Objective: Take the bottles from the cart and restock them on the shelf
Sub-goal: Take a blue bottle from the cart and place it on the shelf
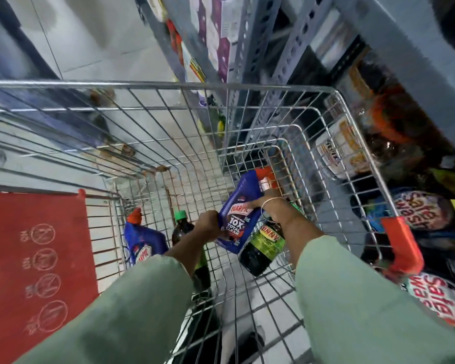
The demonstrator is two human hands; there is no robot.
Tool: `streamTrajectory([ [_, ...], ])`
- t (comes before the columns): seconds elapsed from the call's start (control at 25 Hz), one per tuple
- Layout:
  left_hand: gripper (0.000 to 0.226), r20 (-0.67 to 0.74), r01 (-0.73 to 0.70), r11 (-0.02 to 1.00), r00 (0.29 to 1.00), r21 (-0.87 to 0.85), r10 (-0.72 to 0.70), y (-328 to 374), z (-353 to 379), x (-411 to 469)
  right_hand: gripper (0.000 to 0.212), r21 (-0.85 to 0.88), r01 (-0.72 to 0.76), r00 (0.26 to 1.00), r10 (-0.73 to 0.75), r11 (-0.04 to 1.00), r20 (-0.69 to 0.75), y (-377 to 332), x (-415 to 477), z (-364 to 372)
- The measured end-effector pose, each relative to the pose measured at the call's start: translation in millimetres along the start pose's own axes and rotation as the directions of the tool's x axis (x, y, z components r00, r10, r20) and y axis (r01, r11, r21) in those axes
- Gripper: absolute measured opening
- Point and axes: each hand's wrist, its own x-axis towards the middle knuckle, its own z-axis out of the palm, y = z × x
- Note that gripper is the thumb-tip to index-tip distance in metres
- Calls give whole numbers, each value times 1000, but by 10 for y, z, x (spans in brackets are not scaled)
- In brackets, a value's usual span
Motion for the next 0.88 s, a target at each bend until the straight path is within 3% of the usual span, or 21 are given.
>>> streamTrajectory([
  [0.12, 44, -48, -36, 994, 998, -104, 31, 70, -90, -121, 56, 110, 78, 995, -85, 991, 60, -143, -264, -100],
  [0.24, 44, -139, -116, 990, 985, -84, 104, 301, -319, -347, 54, 205, 214, 976, -216, 955, -12, -343, -593, -246],
  [0.36, 51, -217, -218, 968, 958, -122, 189, 615, -546, -665, 33, 241, 318, 947, -299, 917, -113, -620, -1024, -470],
  [0.52, 60, -353, -402, 900, 877, -169, 326, 1167, -784, -1245, 40, 88, 505, 853, -480, 859, -207, -976, -1874, -936],
  [0.68, 47, -442, -512, 858, 781, -47, 442, 1780, -939, -1920, 46, -18, 636, 713, -597, 771, -368, -1062, -2691, -1474],
  [0.88, 55, -489, -676, 733, 616, 74, 617, 2563, -700, -2797, 37, -91, 716, 545, -637, 692, -545, -776, -3874, -2208],
])
